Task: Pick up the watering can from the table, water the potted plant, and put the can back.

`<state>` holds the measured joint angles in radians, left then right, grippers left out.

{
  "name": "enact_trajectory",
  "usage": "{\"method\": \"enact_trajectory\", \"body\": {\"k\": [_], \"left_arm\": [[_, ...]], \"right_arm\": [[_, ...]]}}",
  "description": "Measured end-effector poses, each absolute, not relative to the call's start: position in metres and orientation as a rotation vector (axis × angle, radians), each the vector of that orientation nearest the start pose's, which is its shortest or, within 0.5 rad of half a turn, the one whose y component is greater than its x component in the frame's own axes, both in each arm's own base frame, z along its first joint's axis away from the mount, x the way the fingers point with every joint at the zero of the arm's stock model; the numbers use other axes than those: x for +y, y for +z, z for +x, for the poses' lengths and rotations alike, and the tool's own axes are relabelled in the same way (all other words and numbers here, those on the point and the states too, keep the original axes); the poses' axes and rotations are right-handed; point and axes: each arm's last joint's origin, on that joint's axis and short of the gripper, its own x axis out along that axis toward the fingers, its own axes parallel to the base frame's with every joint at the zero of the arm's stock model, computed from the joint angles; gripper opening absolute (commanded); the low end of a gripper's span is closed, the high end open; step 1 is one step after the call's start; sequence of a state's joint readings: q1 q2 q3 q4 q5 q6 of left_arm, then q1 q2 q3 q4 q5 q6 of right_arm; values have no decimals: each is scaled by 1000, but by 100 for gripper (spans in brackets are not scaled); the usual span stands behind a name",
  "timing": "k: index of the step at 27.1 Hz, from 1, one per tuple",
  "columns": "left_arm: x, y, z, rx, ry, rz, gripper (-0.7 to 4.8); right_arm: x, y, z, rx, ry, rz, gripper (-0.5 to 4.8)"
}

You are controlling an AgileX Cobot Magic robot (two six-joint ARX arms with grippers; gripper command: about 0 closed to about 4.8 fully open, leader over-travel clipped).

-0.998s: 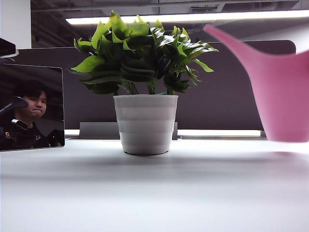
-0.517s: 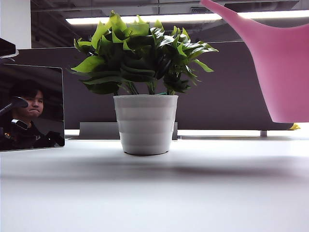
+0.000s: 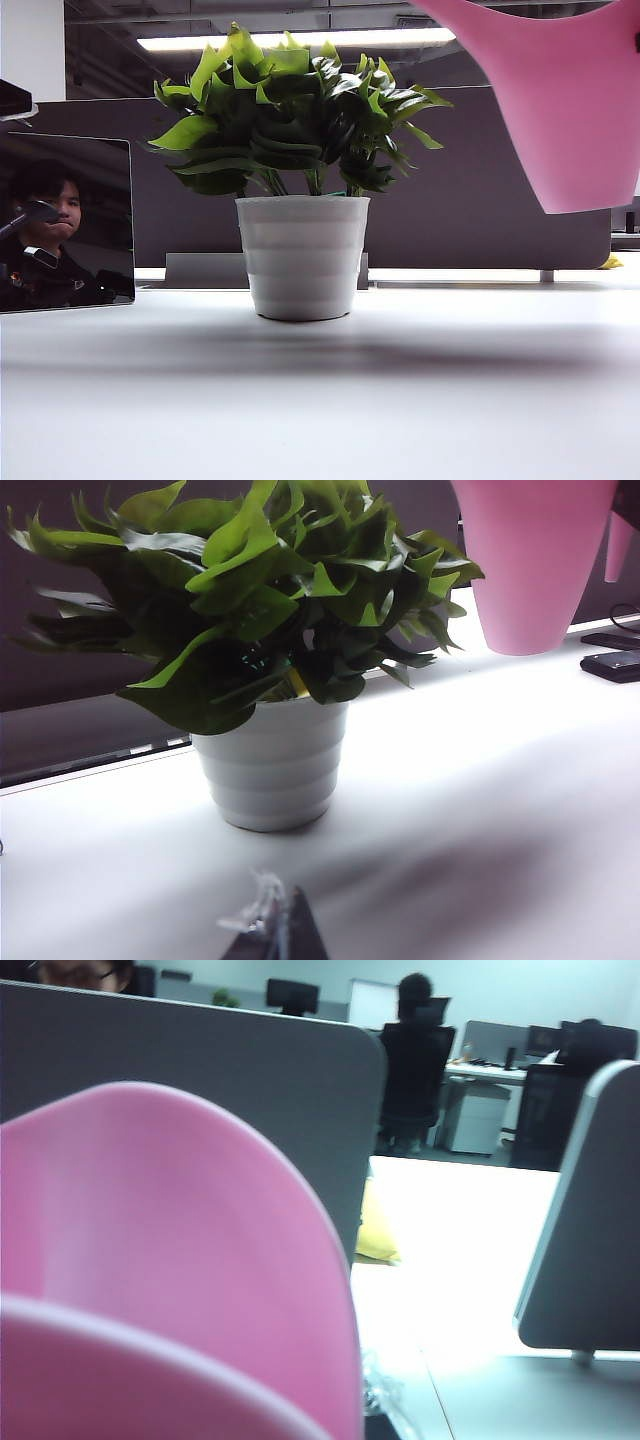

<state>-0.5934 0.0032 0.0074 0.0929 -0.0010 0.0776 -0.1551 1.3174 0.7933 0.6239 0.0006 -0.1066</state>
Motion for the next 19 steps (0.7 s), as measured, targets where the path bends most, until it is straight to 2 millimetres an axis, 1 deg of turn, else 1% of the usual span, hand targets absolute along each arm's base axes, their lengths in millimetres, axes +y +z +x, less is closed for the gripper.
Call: {"method": "enact_trajectory", "body": {"k": [12,17,19], "left_arm": [[-54,175,81,-117,-586,46,-5],[-48,175,84,-115,-517,51,-5],[-46,175,85,-114,-490,52,-5]], "right_arm": [[-26,319,297,-58,-72,-251,-2],[-18,332,300,-62,-51,-308,-2],[-18,337,300,-68,-50,-324,-2]]}}
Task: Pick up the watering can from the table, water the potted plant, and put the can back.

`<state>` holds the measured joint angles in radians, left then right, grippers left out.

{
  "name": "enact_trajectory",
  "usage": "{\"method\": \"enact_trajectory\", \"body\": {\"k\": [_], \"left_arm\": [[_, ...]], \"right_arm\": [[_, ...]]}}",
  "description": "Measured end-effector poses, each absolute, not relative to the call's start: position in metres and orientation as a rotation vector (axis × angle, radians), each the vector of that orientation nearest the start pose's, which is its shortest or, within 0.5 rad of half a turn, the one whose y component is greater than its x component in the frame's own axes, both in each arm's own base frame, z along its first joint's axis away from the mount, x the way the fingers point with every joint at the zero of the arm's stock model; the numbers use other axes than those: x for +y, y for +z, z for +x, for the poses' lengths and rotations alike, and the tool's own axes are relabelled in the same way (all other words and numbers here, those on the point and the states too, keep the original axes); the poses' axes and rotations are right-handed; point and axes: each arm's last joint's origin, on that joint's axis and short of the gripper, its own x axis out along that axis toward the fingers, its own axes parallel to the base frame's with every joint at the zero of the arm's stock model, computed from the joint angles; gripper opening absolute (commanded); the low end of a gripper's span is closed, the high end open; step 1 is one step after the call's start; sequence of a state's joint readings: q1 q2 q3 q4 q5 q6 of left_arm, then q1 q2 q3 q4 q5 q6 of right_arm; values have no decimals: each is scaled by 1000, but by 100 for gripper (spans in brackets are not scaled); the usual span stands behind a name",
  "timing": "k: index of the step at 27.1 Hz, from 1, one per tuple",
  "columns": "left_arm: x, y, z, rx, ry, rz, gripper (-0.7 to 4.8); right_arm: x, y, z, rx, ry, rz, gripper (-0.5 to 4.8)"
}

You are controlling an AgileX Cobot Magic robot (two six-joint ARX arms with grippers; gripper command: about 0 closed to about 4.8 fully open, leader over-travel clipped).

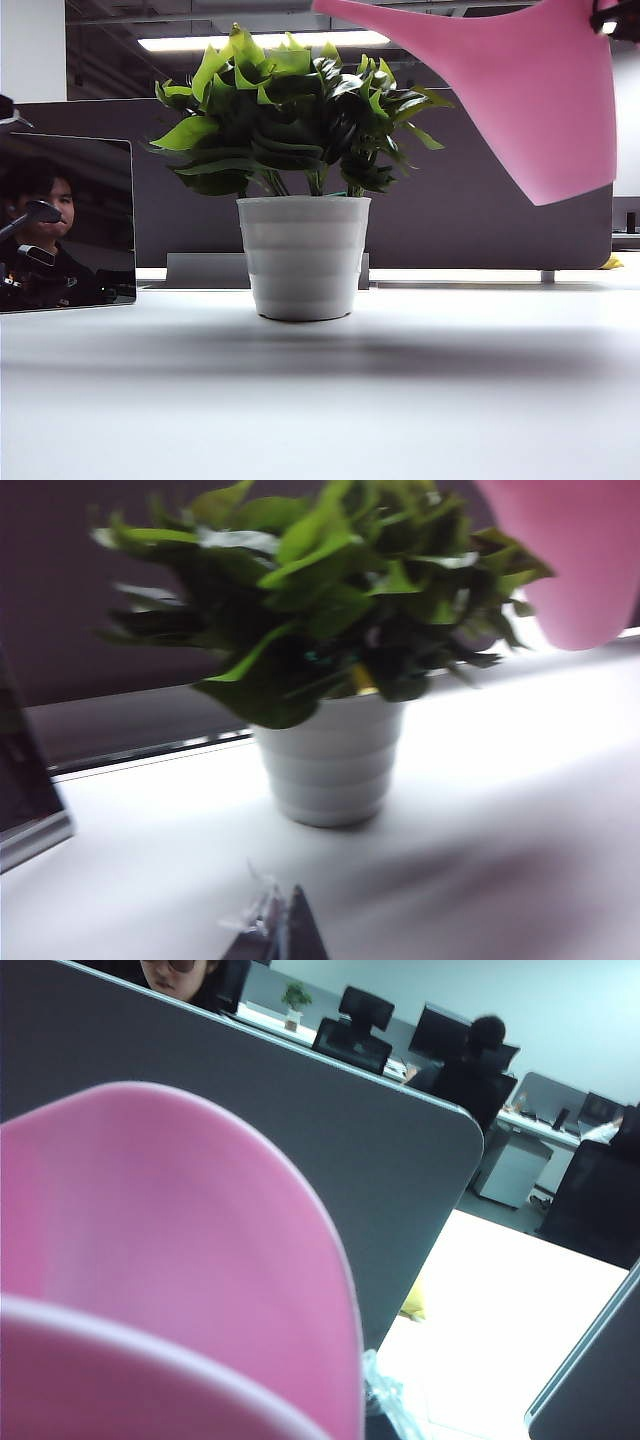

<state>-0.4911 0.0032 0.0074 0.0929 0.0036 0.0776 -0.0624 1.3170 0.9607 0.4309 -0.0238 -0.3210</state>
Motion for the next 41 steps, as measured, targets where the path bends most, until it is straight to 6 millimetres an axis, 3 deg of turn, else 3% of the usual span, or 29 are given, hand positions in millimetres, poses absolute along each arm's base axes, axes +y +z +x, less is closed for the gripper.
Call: {"method": "enact_trajectory", "body": {"k": [11,22,33,41], "left_arm": [[-35,175,91,-110,-360,59,-5],[-35,177,90,-100,-363,61,-5],[-32,203,82,-107,-371,59,-5],[-27,239,68,-166,-369,48,-5]], "right_arm": [[-18,345,297,-60,-55,-363,-2],[-18,347,297,-58,-54,-366,-2],[-13,351,292,-51,-56,-428,-2],[-12,351,291,-46,-56,-434,-1]]}}
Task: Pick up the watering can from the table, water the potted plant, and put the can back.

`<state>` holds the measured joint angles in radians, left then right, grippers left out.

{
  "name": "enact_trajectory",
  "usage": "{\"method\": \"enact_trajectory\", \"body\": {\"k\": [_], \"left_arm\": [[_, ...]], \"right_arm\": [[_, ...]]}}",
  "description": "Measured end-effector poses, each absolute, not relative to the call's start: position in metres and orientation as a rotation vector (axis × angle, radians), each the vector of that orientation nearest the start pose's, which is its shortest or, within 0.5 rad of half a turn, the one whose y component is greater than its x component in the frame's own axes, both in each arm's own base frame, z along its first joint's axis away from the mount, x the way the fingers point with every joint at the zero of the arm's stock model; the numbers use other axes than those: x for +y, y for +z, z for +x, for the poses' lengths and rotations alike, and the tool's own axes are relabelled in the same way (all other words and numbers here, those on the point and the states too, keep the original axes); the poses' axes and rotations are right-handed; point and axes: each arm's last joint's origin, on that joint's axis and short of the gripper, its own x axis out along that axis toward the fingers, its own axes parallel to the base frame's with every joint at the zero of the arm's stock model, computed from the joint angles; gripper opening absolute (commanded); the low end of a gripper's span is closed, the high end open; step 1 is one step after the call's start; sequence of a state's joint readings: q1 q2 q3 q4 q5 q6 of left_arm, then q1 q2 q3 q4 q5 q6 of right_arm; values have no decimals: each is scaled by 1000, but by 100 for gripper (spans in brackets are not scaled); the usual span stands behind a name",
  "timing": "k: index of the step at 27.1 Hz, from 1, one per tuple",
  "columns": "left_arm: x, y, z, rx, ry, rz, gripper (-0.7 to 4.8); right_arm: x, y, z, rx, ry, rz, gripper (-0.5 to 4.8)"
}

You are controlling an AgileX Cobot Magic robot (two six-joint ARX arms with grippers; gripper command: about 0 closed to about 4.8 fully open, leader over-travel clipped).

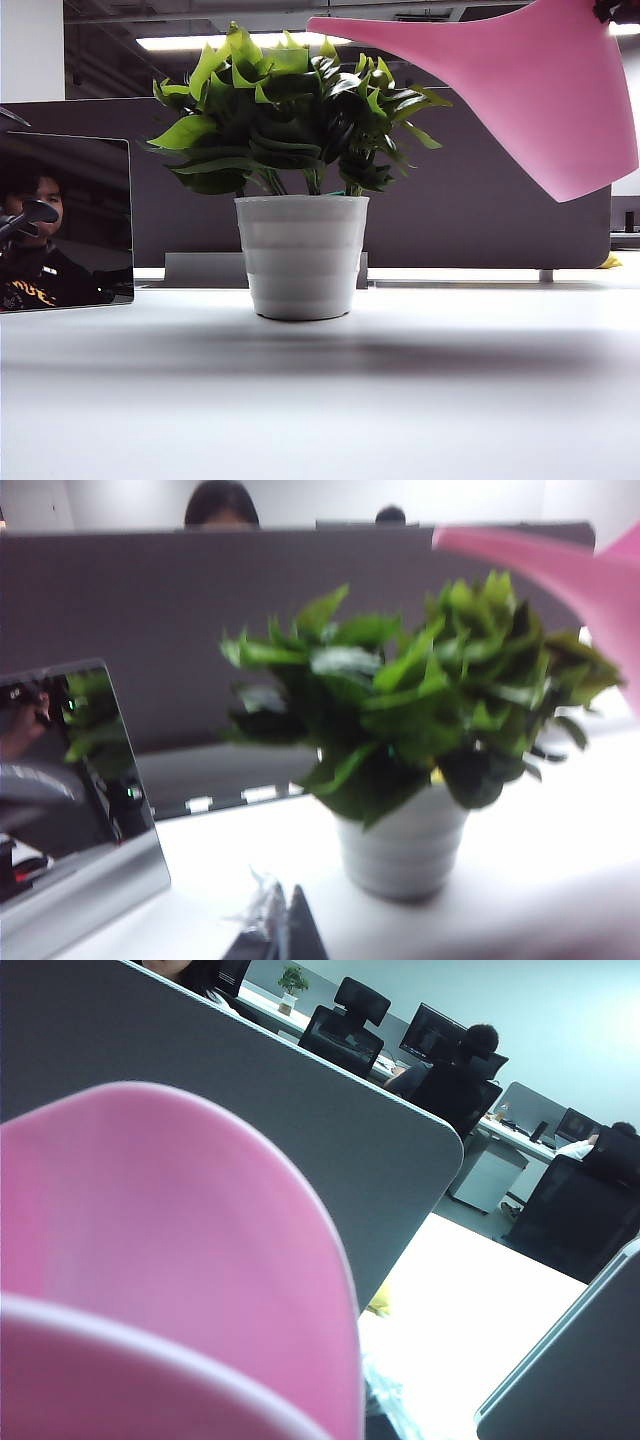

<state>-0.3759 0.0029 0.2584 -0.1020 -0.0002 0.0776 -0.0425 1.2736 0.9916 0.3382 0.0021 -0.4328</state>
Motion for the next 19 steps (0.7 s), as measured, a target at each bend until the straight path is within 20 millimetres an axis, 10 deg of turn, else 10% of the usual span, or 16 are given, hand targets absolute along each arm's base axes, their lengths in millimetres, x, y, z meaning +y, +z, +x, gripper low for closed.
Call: {"method": "enact_trajectory", "body": {"k": [19], "left_arm": [[-17,291,42,-322,-366,16,-5]], "right_arm": [[7,392,287,-83,-81,-600,-1]]}}
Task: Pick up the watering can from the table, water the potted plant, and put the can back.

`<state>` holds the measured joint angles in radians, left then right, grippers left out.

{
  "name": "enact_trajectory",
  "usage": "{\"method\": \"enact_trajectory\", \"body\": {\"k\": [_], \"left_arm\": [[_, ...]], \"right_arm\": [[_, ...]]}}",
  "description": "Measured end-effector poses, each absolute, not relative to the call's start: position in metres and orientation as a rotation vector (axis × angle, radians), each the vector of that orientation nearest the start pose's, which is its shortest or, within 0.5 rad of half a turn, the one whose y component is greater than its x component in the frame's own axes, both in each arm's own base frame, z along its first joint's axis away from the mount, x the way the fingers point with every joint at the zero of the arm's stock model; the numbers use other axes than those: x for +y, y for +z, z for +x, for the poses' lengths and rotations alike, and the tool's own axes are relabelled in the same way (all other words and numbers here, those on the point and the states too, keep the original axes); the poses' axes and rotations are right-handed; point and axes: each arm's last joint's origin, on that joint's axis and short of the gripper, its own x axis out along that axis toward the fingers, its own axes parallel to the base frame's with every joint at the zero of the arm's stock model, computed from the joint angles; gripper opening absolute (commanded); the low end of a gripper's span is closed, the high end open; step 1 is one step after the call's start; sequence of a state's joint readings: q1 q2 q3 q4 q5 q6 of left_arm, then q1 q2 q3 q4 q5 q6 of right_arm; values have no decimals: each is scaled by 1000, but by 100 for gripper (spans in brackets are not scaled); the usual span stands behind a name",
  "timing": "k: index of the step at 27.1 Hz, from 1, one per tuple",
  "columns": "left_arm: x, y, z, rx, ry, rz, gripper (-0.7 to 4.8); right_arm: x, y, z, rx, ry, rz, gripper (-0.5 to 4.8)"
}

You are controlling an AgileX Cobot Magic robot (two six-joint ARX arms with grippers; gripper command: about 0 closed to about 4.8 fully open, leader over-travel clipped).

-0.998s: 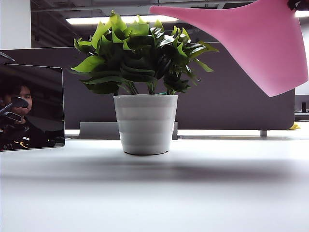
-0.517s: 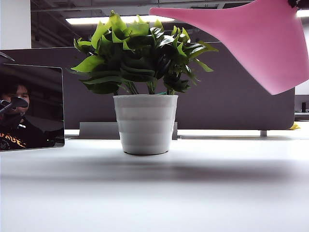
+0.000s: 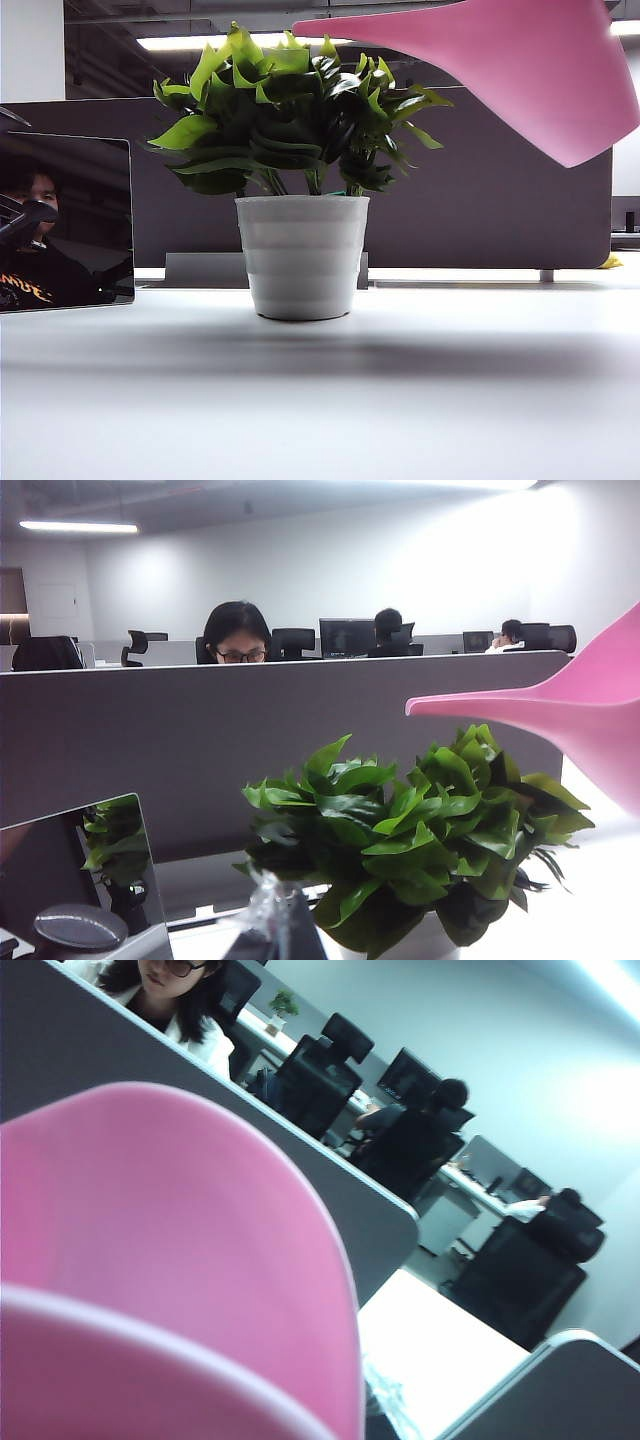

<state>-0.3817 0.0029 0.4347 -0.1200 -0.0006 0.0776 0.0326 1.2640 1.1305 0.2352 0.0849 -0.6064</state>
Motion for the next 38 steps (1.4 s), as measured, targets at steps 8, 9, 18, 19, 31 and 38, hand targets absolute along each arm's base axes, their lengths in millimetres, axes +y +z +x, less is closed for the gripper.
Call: {"method": "enact_trajectory", "body": {"k": [8,9,18,19,31,38], "left_arm": [[-17,290,43,-307,-367,20,-5],[-17,289,43,-306,-367,20,-5],[-17,287,43,-283,-368,24,-5],[-17,287,43,-282,-368,24,-5],[-18,286,44,-267,-369,27,-5],[-18,286,44,-267,-369,27,-5]], "right_arm": [[7,401,286,-97,-112,-670,-1],[7,401,286,-94,-114,-678,-1],[12,413,284,-121,-112,-735,-1],[13,415,284,-125,-113,-746,-1],[13,416,283,-119,-134,-809,-1],[13,433,280,-168,-155,-831,-1]]}}
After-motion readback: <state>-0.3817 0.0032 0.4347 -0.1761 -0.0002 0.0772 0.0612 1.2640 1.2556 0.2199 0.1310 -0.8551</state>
